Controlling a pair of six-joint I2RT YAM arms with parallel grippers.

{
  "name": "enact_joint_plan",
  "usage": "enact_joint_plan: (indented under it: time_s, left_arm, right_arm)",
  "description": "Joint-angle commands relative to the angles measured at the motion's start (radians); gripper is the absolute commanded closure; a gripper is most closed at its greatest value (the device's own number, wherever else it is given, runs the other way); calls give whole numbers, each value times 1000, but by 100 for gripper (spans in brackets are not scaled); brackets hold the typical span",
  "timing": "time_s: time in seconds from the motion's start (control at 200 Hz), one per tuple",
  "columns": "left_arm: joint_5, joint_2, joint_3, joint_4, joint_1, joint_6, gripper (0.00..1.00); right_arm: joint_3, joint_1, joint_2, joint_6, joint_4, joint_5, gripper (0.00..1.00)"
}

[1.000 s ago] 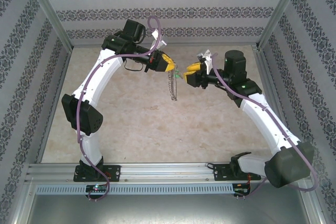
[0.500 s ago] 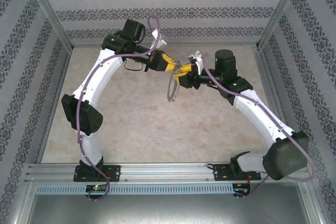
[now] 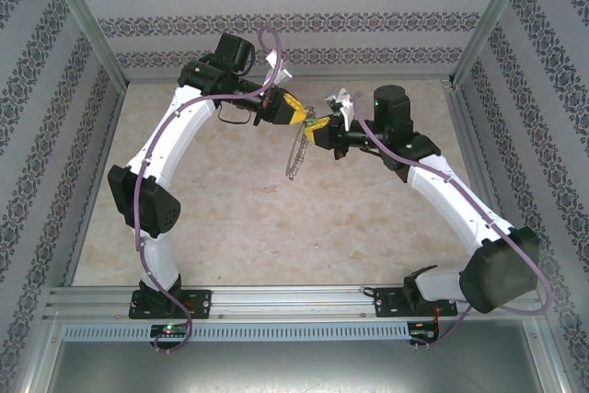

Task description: Put the keys on the keyring

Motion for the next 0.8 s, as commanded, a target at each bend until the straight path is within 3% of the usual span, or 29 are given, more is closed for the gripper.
enact_joint_plan:
  time_s: [0.0,0.33,0.42,0.48,0.565,0.799]
  left_arm:
    - [37,3,34,54,-8,-21,100]
    - [29,0,30,57,-11,-28,100]
    - [26,0,29,60,-10,-28,100]
    - [27,1,28,61,-10,-28,100]
    - [27,4,28,62,-10,-28,100]
    - [30,6,26,69,-10,-33,100]
  right_arm:
    - [34,27,20,-14,2,-33,100]
    - [93,61,88,-35,-41,-49,100]
    - [64,37,57,-15,-27,-49,90]
    - [46,23,36,-6,-18,-52,90]
    - [26,7,7,5,-8,-58,100]
    - [14,-14,-20,14,-5,-72,100]
